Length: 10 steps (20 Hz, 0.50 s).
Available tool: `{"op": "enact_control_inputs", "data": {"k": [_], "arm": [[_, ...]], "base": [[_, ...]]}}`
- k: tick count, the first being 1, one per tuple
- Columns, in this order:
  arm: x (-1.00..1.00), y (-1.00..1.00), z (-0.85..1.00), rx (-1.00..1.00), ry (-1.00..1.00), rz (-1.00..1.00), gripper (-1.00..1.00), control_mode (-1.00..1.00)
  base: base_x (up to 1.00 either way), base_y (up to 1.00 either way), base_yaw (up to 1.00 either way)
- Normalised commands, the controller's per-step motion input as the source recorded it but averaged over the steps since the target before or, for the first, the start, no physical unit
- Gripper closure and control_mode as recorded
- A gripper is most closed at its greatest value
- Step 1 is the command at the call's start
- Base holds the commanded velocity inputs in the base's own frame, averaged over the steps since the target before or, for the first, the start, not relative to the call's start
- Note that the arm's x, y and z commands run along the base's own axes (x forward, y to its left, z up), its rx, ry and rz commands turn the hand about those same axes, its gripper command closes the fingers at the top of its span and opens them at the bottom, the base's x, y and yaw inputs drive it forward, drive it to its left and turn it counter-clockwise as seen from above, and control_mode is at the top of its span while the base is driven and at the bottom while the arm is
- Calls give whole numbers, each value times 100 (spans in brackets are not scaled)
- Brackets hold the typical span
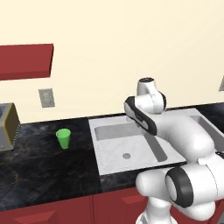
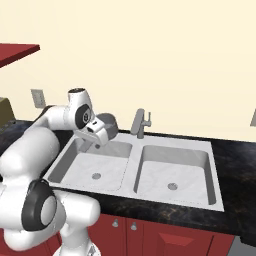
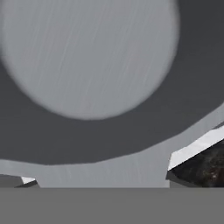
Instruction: Move any existing items from the left basin to the right basin for drying. Then move the cup from the counter to the left basin of the sink for washing.
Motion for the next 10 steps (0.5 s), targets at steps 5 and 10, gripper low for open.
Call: {"op": "enact_control_inputs", "data": {"k": [5, 10], "arm": [[-45, -27, 14, 0, 0, -13, 100, -100], [-50, -36, 6, 0, 0, -11, 100, -100]], "base": [[0, 0, 0], [0, 0, 0]]}}
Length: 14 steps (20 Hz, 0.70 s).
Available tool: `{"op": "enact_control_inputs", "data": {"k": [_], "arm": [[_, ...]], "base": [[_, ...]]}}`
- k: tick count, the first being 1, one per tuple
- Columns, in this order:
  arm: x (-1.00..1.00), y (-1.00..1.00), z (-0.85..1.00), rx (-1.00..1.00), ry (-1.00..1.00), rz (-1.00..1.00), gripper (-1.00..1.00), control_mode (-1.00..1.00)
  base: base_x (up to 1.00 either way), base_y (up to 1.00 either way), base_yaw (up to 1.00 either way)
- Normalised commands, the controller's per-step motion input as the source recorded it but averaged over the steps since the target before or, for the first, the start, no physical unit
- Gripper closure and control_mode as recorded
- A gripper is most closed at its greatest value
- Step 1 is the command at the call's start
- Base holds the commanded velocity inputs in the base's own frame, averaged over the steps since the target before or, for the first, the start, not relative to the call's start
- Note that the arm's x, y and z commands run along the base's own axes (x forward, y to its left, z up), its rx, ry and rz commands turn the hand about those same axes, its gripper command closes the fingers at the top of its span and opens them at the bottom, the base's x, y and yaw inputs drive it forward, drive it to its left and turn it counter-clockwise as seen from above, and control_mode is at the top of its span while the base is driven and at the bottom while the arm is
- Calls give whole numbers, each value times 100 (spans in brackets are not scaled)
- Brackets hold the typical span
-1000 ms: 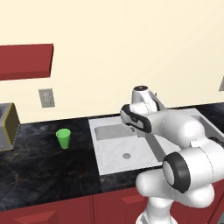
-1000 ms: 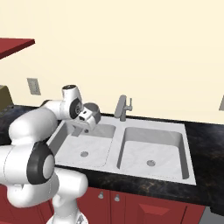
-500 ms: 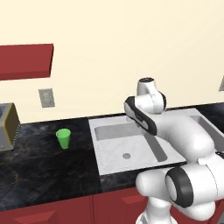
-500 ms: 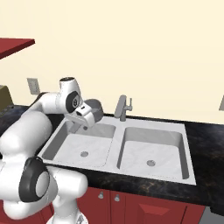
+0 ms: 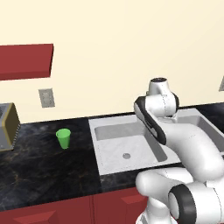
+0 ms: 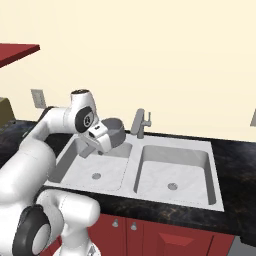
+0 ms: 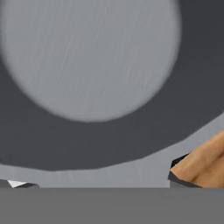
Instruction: Move any existing items from the left basin to the right basin for drying. Then move the cup from the counter to the left basin of the sink for washing.
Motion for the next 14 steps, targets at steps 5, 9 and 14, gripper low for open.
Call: {"op": "enact_control_inputs", "data": {"k": [5, 9, 14], "arm": [[-52, -43, 2, 0, -1, -11, 100, -100], [-47, -50, 0, 1, 0, -10, 100, -100], [-27, -51, 0, 0, 0, -11, 100, -100]], "base": [[0, 0, 0], [0, 0, 0], [0, 0, 0]]}}
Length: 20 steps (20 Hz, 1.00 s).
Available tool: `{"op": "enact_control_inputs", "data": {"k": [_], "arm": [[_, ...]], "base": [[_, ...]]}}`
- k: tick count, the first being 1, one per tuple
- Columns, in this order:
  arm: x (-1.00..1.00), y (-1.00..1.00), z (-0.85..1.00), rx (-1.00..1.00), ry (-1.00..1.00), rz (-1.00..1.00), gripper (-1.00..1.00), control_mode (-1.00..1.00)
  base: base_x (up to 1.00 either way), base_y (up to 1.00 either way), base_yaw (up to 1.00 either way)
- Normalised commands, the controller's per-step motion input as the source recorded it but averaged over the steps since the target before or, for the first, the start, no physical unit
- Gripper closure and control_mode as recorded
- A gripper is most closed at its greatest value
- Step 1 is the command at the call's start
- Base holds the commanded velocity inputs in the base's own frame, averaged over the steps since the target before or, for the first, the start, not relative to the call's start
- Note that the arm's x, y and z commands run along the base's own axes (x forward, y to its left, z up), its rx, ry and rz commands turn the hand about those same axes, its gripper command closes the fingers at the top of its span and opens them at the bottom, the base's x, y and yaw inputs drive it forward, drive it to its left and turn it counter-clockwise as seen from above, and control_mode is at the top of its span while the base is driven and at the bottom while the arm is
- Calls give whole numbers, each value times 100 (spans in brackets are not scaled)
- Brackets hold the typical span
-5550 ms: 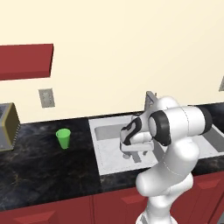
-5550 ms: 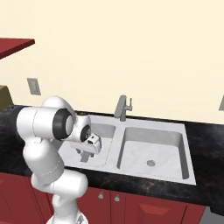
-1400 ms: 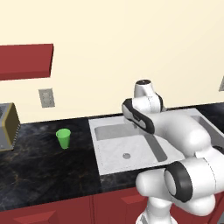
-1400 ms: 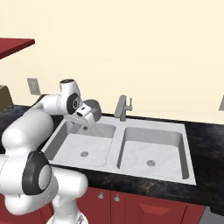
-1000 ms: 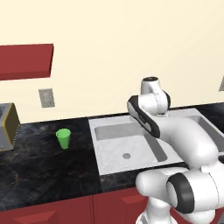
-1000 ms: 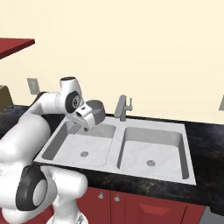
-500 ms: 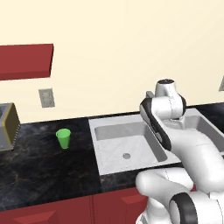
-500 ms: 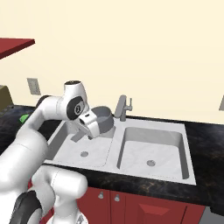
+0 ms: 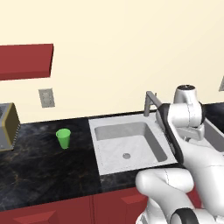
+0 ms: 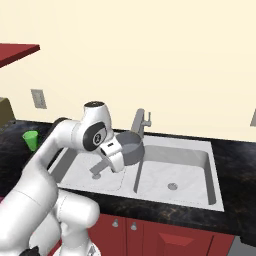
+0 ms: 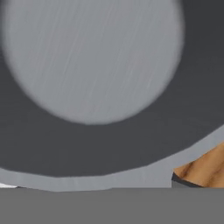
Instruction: Move any existing items from the left basin to the right basin for drying. Then move the cup from the counter to the left basin of the sink for washing.
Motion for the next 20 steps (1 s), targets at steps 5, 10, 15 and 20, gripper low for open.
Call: {"op": "enact_control_inputs", "data": {"k": [5, 10, 15, 20], "arm": [[-1, -55, 0, 0, 0, -10, 100, -100], [24, -57, -3, 0, 0, -6, 100, -100], [39, -50, -12, 2, 0, -2, 100, -100], [40, -40, -18, 3, 0, 0, 100, -100]], "base": [[0, 0, 0], [0, 0, 0], [0, 0, 0], [0, 0, 0]]}}
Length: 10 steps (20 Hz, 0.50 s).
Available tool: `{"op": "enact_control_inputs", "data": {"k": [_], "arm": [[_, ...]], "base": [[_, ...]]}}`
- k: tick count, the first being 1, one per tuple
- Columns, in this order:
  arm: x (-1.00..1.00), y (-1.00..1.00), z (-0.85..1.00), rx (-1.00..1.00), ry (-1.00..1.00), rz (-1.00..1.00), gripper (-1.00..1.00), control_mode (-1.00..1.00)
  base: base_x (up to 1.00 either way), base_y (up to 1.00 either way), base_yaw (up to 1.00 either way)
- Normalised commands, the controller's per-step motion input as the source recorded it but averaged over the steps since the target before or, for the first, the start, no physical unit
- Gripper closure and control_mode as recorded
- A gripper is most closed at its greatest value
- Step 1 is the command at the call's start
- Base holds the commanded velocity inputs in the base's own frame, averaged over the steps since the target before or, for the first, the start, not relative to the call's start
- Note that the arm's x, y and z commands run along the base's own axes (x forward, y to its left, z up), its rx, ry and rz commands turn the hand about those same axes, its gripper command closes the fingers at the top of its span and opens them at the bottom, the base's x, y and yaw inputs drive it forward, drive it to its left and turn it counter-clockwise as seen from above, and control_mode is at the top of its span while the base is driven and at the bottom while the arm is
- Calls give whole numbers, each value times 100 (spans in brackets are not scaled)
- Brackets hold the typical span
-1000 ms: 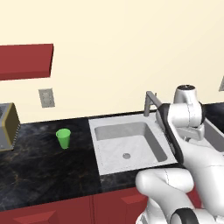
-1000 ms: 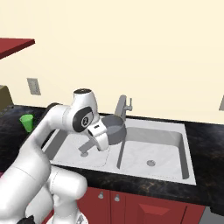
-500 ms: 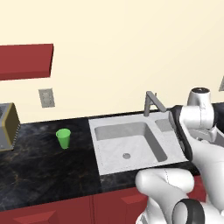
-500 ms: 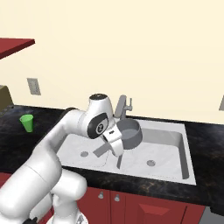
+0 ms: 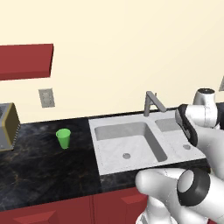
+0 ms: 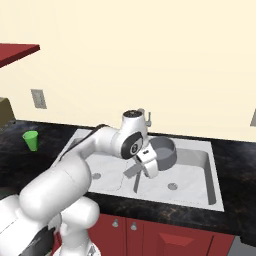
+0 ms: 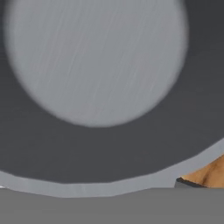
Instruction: Move any existing items from the left basin to the right basin for drying. Then move the cup from the counter to the left basin of the sink for washing.
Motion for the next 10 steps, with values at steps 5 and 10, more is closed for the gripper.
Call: {"op": "enact_control_inputs", "data": {"k": [5, 10], "arm": [[33, -31, -21, 5, 3, 0, 100, -100], [30, -22, -31, 4, 7, 0, 100, -100]], "base": [[0, 0, 0], [0, 0, 0]]}}
